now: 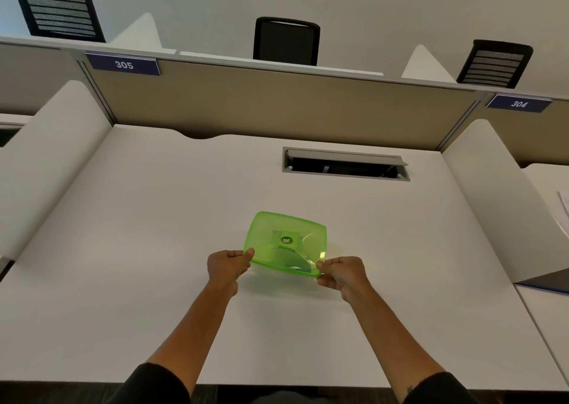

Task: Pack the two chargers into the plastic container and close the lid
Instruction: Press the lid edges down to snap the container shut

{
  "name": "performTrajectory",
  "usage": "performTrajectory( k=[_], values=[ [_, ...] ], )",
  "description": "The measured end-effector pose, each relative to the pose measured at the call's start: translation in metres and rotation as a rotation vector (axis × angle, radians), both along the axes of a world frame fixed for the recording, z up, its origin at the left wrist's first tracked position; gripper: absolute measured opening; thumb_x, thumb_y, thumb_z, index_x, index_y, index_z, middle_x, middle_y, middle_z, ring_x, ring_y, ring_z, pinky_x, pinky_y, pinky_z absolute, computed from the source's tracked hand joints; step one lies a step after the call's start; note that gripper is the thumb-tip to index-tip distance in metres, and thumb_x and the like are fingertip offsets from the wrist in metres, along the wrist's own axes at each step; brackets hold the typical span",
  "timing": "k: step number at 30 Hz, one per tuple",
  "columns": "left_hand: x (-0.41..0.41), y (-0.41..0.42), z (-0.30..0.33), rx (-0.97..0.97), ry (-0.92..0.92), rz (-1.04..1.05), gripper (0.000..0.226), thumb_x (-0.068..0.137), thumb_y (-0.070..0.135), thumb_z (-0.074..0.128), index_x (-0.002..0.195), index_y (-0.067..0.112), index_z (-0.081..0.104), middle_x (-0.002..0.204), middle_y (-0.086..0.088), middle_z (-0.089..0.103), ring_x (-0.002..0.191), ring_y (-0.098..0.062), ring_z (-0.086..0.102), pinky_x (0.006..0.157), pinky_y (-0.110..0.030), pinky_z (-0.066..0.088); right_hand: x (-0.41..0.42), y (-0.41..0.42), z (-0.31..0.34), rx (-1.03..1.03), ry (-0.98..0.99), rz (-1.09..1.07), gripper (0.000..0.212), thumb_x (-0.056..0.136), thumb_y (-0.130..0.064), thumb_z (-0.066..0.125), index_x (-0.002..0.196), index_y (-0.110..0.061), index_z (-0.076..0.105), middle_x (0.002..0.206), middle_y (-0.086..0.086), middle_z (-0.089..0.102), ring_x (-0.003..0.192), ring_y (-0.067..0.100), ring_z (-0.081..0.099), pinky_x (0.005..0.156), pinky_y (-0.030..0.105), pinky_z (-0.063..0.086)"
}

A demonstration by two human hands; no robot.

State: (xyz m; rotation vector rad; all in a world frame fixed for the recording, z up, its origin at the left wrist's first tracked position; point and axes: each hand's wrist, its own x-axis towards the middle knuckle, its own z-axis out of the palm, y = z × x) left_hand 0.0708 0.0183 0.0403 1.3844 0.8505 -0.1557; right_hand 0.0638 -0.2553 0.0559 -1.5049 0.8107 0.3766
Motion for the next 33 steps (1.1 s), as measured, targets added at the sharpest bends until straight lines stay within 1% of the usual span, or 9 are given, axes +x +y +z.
performTrajectory(
  k=[3,7,12,15,19,24,28,31,33],
  values=[
    [-0.001,0.0,-0.003,0.006,0.003,0.005,0.02,0.079,0.009,0.092,0.081,0.001,0.073,0.073,-0.014,0.072,0.066,-0.024,0.066,0.064,-0.027,0.056,0.002,0.0,0.0,-0.005,0.008,0.004,0.041,0.081,0.006,0.085,0.112,0.023,0.064,0.093,0.029,0.07,0.06,0.031,0.067,0.054,0.035,0.065],
    [-0.002,-0.001,-0.003,-0.014,-0.001,0.024,0.025,0.079,0.009,0.092,0.092,-0.002,0.074,0.077,-0.015,0.073,0.064,-0.022,0.067,0.059,-0.025,0.054,0.004,0.0,0.001,0.01,0.014,-0.002,0.039,0.081,0.008,0.084,0.111,0.023,0.064,0.092,0.03,0.069,0.056,0.029,0.065,0.047,0.031,0.061],
    [-0.002,-0.002,-0.004,-0.079,0.001,0.045,0.036,0.082,0.008,0.09,0.109,0.003,0.067,0.087,-0.021,0.072,0.073,-0.029,0.067,0.061,-0.028,0.052,0.005,-0.001,0.002,0.032,0.027,-0.008,0.026,0.081,0.009,0.084,0.099,0.018,0.068,0.092,0.032,0.068,0.055,0.029,0.065,0.046,0.028,0.06],
    [0.002,-0.001,-0.004,-0.118,0.034,0.019,0.03,0.084,0.005,0.088,0.107,-0.002,0.071,0.084,-0.018,0.072,0.08,-0.03,0.066,0.061,-0.027,0.05,0.008,-0.001,0.002,0.033,0.038,0.0,0.035,0.083,0.008,0.083,0.11,0.022,0.067,0.093,0.032,0.069,0.061,0.031,0.066,0.047,0.027,0.06],
    [0.007,0.003,-0.001,-0.191,0.109,0.032,0.017,0.084,-0.002,0.085,0.091,0.002,0.07,0.083,-0.016,0.072,0.094,-0.034,0.068,0.059,-0.026,0.045,0.008,-0.001,0.004,0.054,0.07,0.001,0.036,0.084,0.007,0.081,0.113,0.022,0.067,0.088,0.029,0.07,0.064,0.032,0.067,0.043,0.022,0.055],
    [0.01,0.004,0.0,-0.253,0.141,0.039,0.032,0.085,-0.003,0.083,0.115,-0.005,0.071,0.105,-0.022,0.073,0.1,-0.033,0.069,0.048,-0.019,0.045,0.01,0.0,0.007,0.101,0.098,-0.028,0.032,0.085,0.009,0.08,0.112,0.02,0.068,0.08,0.024,0.069,0.066,0.033,0.067,0.042,0.023,0.053],
    [0.012,0.003,0.0,-0.26,0.152,0.053,0.033,0.086,-0.003,0.082,0.118,-0.006,0.071,0.106,-0.022,0.073,0.099,-0.032,0.07,0.045,-0.017,0.045,0.01,0.001,0.011,0.112,0.109,-0.041,0.021,0.084,0.008,0.081,0.101,0.012,0.069,0.08,0.023,0.068,0.066,0.032,0.066,0.044,0.024,0.054],
    [0.009,0.002,-0.001,-0.261,0.149,0.061,0.03,0.088,-0.004,0.08,0.117,-0.007,0.071,0.091,-0.017,0.072,0.086,-0.027,0.07,0.044,-0.018,0.046,0.01,0.001,0.012,0.119,0.117,-0.056,0.014,0.084,0.008,0.081,0.09,0.007,0.068,0.079,0.021,0.068,0.066,0.031,0.066,0.047,0.025,0.054],
    [0.006,0.002,-0.002,-0.255,0.123,0.05,0.026,0.088,-0.003,0.08,0.113,-0.007,0.072,0.087,-0.017,0.072,0.077,-0.023,0.068,0.046,-0.019,0.049,0.011,0.0,0.011,0.122,0.113,-0.061,0.014,0.084,0.007,0.081,0.088,0.005,0.068,0.079,0.021,0.068,0.066,0.03,0.066,0.049,0.026,0.054]
  ],
)
